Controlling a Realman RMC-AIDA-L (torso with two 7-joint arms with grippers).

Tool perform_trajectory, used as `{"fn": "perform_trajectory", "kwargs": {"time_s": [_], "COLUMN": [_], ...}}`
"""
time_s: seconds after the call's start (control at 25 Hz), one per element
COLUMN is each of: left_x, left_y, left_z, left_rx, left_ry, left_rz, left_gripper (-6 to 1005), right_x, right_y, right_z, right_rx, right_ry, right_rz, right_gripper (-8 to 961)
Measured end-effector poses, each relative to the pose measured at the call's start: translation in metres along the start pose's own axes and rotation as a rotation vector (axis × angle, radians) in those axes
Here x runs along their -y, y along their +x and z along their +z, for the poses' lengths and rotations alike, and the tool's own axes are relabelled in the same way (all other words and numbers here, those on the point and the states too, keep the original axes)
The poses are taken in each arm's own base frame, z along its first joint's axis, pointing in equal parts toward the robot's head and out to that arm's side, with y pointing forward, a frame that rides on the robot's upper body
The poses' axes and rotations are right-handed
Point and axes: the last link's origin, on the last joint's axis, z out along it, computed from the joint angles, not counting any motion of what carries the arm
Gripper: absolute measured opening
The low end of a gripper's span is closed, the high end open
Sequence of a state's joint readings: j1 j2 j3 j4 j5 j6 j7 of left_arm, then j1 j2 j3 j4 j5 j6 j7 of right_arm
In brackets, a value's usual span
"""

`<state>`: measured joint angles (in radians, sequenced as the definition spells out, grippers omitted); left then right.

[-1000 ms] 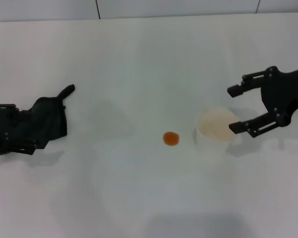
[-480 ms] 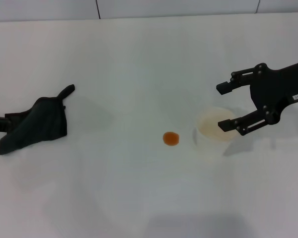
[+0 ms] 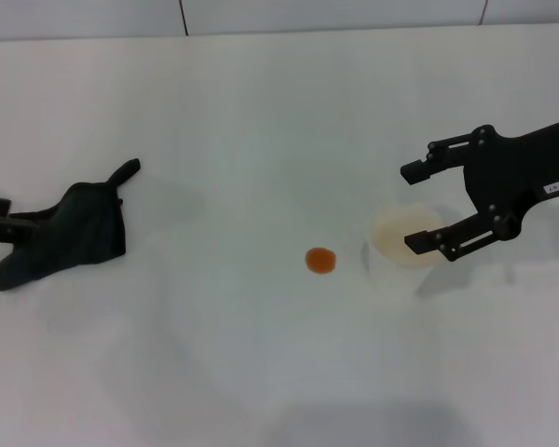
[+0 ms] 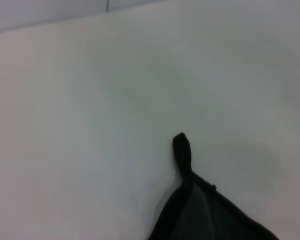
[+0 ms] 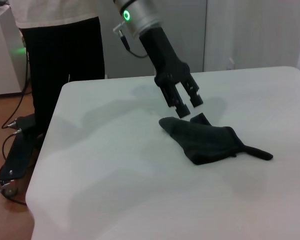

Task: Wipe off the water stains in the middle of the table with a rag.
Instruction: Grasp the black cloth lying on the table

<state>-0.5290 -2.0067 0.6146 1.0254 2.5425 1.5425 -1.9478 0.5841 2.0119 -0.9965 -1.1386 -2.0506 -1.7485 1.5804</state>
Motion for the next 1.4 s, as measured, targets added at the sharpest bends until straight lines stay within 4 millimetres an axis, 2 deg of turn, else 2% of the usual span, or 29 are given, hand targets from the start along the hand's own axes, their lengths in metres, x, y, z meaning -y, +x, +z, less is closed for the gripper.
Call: {"fn": "perform_trajectory", "kwargs": {"time_s": [0.12, 0.32, 0.52, 1.4], "left_x": [-0.001, -0.004, -0.003, -0.007], "left_y": [0.000, 0.002, 0.002, 0.007], "left_z": [0.011, 0.021, 0.025, 0.051], "left_rx": [0.030, 0.049, 0.058, 0.100], "left_ry": [0.003, 0.003, 0.021, 0.028], "left_rz": [-0.007, -0.013, -0.025, -0.025], "left_gripper": [854, 706, 711, 559], "right_x": [0.000, 0.000, 0.000, 0.006], "right_y": [0.000, 0.000, 0.000, -0.007], "right_z": [0.001, 0.002, 0.004, 0.012], "right_rx": [0.000, 0.000, -0.006, -0.024], "right_ry": [-0.003, -0.008, -0.012, -0.003], "right_rz": [0.000, 0.002, -0.004, -0.035], "right_gripper": [844, 844, 844, 843]}}
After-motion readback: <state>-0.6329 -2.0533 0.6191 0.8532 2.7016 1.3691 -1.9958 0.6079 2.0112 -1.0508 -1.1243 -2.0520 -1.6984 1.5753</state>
